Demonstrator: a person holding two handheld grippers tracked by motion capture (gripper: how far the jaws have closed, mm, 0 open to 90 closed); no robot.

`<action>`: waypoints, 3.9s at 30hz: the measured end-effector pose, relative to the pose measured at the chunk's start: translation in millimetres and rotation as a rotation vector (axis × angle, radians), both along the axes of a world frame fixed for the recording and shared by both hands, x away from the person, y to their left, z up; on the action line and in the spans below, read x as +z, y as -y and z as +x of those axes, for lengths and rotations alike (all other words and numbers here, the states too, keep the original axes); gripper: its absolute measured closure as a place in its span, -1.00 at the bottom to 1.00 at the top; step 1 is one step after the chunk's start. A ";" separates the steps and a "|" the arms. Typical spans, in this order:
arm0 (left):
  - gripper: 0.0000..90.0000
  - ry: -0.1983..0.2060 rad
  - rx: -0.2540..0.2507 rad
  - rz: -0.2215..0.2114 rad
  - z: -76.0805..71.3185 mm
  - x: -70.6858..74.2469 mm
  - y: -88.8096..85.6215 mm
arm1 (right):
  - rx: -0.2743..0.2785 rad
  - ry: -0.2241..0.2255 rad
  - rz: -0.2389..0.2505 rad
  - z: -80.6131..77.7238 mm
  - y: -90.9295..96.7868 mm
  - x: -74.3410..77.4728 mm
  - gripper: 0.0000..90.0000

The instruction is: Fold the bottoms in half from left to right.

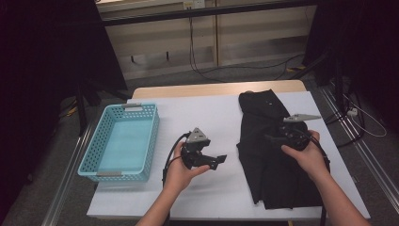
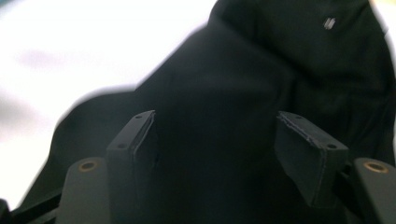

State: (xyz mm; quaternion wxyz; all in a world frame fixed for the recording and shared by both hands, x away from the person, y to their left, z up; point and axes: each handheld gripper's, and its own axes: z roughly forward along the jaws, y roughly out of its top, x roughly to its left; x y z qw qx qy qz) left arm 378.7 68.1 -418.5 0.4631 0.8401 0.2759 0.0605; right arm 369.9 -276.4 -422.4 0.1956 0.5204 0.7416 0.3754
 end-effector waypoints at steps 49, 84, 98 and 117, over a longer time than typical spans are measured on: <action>-0.85 -0.016 0.074 0.030 5.9 -16.5 -57.6 | -0.087 -0.130 -0.105 -69.4 32.6 -22.4 0.99; -0.85 -0.018 0.069 0.038 6.1 -15.0 -57.8 | -0.156 -0.061 -0.113 -65.2 71.7 -14.7 0.37; -0.85 -0.010 0.064 0.047 6.0 -13.6 -59.5 | -0.060 0.026 -0.089 -14.8 5.8 -2.4 -0.38; -0.86 -0.023 0.070 0.049 4.9 -16.8 -61.7 | -0.076 -0.003 -0.069 70.9 -51.1 -22.8 -0.54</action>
